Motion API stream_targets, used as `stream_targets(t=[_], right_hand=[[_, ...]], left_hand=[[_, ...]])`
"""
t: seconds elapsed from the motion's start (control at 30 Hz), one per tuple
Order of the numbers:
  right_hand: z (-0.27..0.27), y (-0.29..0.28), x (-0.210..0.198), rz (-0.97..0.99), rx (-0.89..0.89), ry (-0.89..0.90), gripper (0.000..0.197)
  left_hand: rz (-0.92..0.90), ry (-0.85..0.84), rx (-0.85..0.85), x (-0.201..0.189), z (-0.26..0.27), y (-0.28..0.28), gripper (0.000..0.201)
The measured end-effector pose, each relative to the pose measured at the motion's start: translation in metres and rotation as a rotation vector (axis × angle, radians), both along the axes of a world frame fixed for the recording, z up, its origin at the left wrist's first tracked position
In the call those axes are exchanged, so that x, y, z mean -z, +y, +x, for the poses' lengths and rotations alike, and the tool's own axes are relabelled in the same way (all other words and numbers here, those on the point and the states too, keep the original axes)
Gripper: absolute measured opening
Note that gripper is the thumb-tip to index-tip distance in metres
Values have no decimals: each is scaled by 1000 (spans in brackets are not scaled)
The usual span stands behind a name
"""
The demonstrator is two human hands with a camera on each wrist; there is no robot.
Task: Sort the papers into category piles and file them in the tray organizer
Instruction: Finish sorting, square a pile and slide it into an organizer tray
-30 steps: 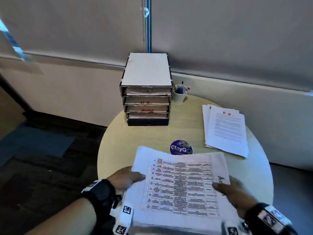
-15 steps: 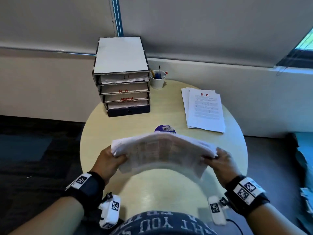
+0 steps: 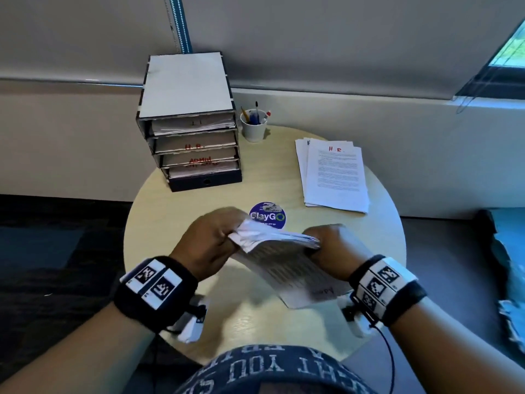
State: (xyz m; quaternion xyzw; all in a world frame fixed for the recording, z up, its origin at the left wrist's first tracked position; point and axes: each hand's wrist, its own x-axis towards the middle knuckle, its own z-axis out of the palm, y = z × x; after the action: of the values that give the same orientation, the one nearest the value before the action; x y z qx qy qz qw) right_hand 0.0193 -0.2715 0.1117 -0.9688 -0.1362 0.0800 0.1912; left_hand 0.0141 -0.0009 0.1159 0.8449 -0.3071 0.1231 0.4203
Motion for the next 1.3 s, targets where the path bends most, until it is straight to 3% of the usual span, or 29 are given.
stream_targets(t=[0.03,0.1,0.13,0.17,0.2,0.27,0.33,0.43,0.57,0.7,0.93,1.07,1.17,1.3], right_hand=[[2,1,3,70,24,47,18],[4,-2,5,370,136,181,27],[4,-6,5,538,194,232,33],[4,-11,3,673,236,266,37],[4,-15,-1,758,269,288,41],[2,-21,-10,871,268,305,35],[0,-20,-13,953,256,279,28],[-7,-7,-8,1056,341,191,18],[-18,8,0,1082,424,0,9],[-19,5,7,1122,420,39,25],[-17,2,5,1229,418,123,22],[-15,0,-3,1292,399,67,21],[-14,-3,6,1214,378,77,24],[-17,-8,38,1089,426,298,24]], left_hand=[[32,-95,-15,-12,5,-3,18],[-27,-138,-315,-20,18,4,18],[-131,-99,-521,-22,18,5,27],[-273,49,-637,-21,19,8,42],[-461,281,-620,-17,19,9,50],[-803,748,-316,-11,9,2,42],[-844,886,-188,-3,-1,-9,35],[-688,654,-329,1,-11,-31,25],[-687,479,-448,8,-17,-47,23],[-630,500,-447,17,-15,-40,34],[-659,619,-448,27,-17,-41,36],[-670,584,-428,21,-15,-41,37],[-663,619,-411,24,-15,-38,33],[-543,734,-435,37,-19,-36,16]])
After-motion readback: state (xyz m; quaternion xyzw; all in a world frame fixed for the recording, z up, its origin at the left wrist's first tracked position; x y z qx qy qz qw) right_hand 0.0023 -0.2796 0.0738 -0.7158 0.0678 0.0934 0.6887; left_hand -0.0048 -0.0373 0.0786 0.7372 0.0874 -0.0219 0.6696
